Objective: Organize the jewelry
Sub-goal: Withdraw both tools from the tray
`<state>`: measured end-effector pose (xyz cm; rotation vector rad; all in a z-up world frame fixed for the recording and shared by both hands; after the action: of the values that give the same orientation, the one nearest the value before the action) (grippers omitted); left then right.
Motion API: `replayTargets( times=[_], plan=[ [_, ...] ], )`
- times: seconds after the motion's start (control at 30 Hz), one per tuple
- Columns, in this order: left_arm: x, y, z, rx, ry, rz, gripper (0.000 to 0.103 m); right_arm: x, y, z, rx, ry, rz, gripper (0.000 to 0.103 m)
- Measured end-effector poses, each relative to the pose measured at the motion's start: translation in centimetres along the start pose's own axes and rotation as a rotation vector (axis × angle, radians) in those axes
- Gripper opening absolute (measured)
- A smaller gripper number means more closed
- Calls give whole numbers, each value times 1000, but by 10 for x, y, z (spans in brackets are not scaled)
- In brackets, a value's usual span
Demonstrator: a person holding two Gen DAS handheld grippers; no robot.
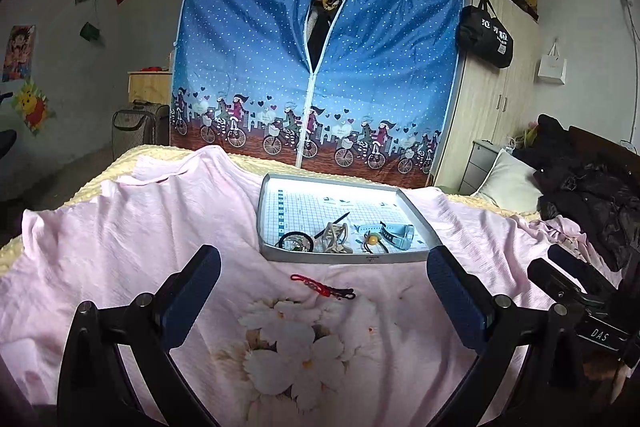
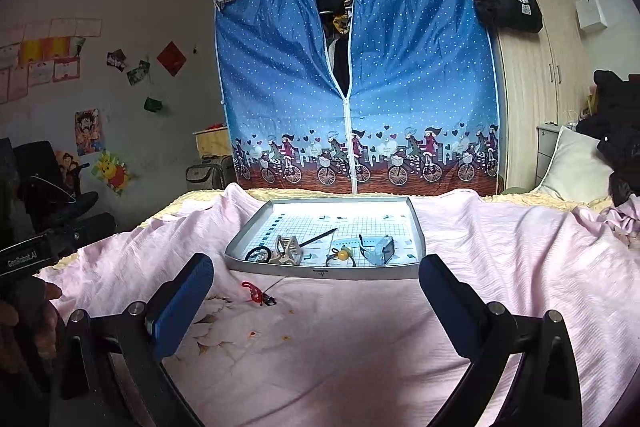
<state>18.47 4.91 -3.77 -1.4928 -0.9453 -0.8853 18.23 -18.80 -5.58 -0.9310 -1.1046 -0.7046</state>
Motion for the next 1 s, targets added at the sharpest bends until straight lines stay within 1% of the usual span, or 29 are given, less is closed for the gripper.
replayTargets(
  times=[0.17,0.37,0.6,0.7,0.87,0.93,1.0],
  plan=[
    [-7,-4,0,41,19,24,101,-6,-8,1,-8,8,15,103],
    [-20,7,3,95,39,97,101,-21,6,-2,-20,44,112,103],
    [-30,17,5,109,30,171,101,-30,17,-2,-28,38,176,103],
    [-34,25,4,116,51,221,101,-33,20,0,-35,24,201,103],
    [-39,45,4,127,99,326,101,-39,30,3,-41,2,247,103],
    [-40,54,6,117,108,373,101,-41,34,3,-43,1,266,103],
    [-41,61,9,97,91,423,101,-43,38,1,-41,3,282,103]
  ],
)
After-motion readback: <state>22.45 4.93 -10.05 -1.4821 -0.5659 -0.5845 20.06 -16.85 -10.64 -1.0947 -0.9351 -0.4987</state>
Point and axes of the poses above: each gripper's, at about its wrist camera, not at the fingertips, and y roughly the way its jaws point, z to its left, x to its top, the point moved 5 cm from there along y, roughly the way its jaws point, and after that the axes turned 9 degrees about x, right-handed, at the moved point
